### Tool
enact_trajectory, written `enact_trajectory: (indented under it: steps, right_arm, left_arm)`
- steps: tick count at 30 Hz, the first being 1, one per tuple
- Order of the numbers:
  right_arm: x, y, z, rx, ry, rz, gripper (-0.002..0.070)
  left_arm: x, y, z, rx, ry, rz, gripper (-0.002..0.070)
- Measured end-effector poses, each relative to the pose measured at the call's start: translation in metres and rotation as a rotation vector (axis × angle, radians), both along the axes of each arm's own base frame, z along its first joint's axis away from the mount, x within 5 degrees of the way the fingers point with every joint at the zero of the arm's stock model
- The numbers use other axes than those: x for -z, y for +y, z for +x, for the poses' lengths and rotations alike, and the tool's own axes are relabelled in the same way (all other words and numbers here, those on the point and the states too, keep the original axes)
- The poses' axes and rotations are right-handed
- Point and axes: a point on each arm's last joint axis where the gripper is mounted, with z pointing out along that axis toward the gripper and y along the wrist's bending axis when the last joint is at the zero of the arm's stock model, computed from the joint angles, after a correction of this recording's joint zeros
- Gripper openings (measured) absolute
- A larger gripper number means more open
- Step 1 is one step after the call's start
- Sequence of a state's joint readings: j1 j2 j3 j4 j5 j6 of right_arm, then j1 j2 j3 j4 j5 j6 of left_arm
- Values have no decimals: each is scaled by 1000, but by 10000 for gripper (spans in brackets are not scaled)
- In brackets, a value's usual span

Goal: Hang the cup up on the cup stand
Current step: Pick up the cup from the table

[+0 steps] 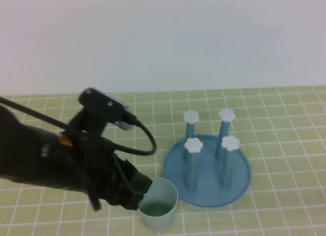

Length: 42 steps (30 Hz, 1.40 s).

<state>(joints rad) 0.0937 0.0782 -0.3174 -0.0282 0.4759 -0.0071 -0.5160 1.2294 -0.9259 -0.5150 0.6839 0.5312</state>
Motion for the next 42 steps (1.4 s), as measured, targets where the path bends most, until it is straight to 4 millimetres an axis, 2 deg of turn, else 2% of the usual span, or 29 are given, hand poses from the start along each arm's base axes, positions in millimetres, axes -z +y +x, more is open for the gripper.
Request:
enact_trajectory:
  steps: [6,12,20,23,27,30,33,36,38,42]
  right_arm:
    - [1,0,0,0,6,-1,-1]
    - [1,0,0,-1,6,-1,-1]
    - [1,0,0,-1,8,-1,-1]
    - [1,0,0,-1,8,-3,-1]
    - [1,0,0,-1,12,-4,-1]
    - [1,0,0,-3,16,-13,-1]
    - [1,0,0,-4,15,-17,-1]
    - [2,0,-1,-7,30,-32,-1]
    - [3,0,-2,-12,55,-54,-1]
    - [-4,-1,-10,-33,114,-118,-1]
  left_arm:
    - [35,-8,24,-13,58,141,305]
    - [67,-16,41,-59,172,178,368]
    - [86,-21,50,-85,217,197,360]
    - [92,-22,49,-83,251,203,295]
    - [92,-23,47,-84,286,190,148]
    - [92,-22,45,-75,306,195,0]
    - [90,-24,42,-46,343,200,0]
    - [77,-29,41,5,391,181,0]
    - [61,-36,38,93,405,131,0]
    - [18,-55,29,268,398,-121,0]
